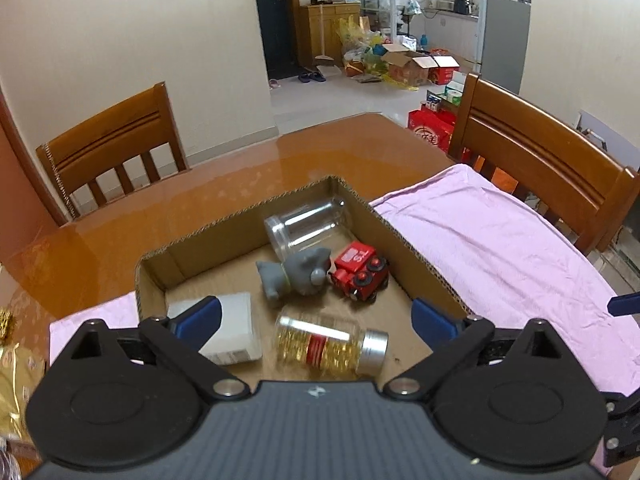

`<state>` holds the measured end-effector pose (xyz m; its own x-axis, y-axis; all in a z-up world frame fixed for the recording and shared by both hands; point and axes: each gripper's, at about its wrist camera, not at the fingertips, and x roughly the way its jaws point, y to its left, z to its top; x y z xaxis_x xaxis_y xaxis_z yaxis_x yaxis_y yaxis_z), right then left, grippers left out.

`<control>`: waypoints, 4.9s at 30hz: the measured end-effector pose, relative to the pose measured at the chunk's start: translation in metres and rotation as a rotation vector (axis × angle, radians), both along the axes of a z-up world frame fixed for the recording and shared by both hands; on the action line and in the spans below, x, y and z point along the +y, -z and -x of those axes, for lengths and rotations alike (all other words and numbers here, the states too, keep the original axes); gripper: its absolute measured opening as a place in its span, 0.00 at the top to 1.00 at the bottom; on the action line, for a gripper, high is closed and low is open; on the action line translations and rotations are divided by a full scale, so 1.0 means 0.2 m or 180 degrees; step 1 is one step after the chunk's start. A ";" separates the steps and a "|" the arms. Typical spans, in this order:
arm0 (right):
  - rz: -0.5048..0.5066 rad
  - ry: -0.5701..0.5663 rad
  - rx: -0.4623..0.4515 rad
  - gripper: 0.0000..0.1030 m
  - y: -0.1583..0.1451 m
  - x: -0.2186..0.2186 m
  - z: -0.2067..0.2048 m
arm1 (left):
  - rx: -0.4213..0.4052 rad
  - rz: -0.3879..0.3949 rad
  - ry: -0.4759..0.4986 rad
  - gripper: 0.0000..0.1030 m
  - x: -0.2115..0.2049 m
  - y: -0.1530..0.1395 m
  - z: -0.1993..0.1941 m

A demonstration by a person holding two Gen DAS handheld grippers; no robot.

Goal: Organize rigid objects
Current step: 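Carry the capsule bottle and toy train into the box and open both tools, then move both tools toward the black oval case and black cube toy, then grasp the black oval case with the left tool while the right tool grasps the black cube toy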

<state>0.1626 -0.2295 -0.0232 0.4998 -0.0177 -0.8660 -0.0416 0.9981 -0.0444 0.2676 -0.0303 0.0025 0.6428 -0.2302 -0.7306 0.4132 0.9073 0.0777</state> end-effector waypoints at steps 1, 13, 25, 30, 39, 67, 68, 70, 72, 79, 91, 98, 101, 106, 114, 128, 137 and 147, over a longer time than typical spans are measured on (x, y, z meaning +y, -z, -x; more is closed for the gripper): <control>-0.0003 -0.0003 0.0003 0.00 0.00 0.00 0.00 | 0.0011 0.0005 -0.0016 0.02 0.01 0.00 0.01; -0.0149 -0.0232 0.0075 0.00 0.09 0.14 0.03 | 0.0039 0.0035 -0.0532 0.02 0.23 0.07 0.27; -0.0232 -0.0597 0.0230 0.00 0.19 0.39 0.04 | 0.0251 0.0000 -0.1038 0.02 0.46 0.25 0.47; -0.0223 -0.0639 0.0275 0.00 0.24 0.48 0.00 | 0.0268 0.0025 -0.1125 0.02 0.52 0.26 0.49; -0.0279 -0.0486 0.0396 0.00 0.34 0.53 -0.04 | 0.0298 0.0024 -0.1093 0.02 0.59 0.28 0.51; -0.0113 -0.0283 0.0404 0.00 0.44 0.46 0.09 | 0.0413 0.0149 -0.0384 0.02 0.44 0.33 0.49; -0.0078 -0.0326 0.0392 0.00 0.46 0.46 0.09 | 0.0430 0.0159 -0.0353 0.02 0.43 0.33 0.50; 0.0019 -0.0366 0.0361 0.00 0.49 0.45 0.07 | 0.0467 0.0164 -0.0322 0.02 0.39 0.35 0.51; 0.0077 -0.0363 0.0327 0.00 0.50 0.40 0.06 | 0.0500 0.0160 -0.0303 0.02 0.35 0.37 0.52; 0.0039 -0.0521 0.0289 0.00 0.50 0.20 0.07 | 0.0573 0.0116 -0.0456 0.02 0.17 0.43 0.53; 0.0001 -0.0927 0.0148 0.00 0.51 0.12 0.10 | 0.0365 -0.0029 -0.1033 0.02 0.06 0.45 0.43; -0.0018 -0.1149 0.0105 0.00 0.51 0.09 0.11 | 0.0478 0.0020 -0.0962 0.02 -0.01 0.47 0.53; -0.0031 -0.1195 0.0058 0.00 0.50 0.08 0.13 | 0.0511 0.0060 -0.0965 0.02 -0.05 0.48 0.53; -0.0039 -0.1226 0.0036 0.00 0.50 0.07 0.14 | 0.0550 0.0099 -0.0940 0.02 -0.14 0.55 0.51; -0.0040 -0.1285 0.0053 0.00 0.50 0.07 0.15 | 0.0608 -0.0171 -0.0940 0.02 -0.12 0.62 0.58; -0.0045 -0.1327 0.0036 0.00 0.49 0.06 0.16 | 0.0666 0.0059 -0.0989 0.00 0.07 0.64 0.65; -0.0031 -0.1259 0.0077 0.00 0.49 0.07 0.16 | 0.0737 0.0004 -0.0620 0.02 0.09 0.64 0.60; -0.0008 -0.1060 0.0167 0.00 0.49 0.12 0.17 | 0.0762 -0.0015 -0.0512 0.13 0.12 0.62 0.58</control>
<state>0.1293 -0.2062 -0.1216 0.4325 0.1413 -0.8905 -0.3677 0.9294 -0.0311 0.1509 -0.0054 -0.1213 0.4800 -0.1355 -0.8668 0.2711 0.9626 -0.0004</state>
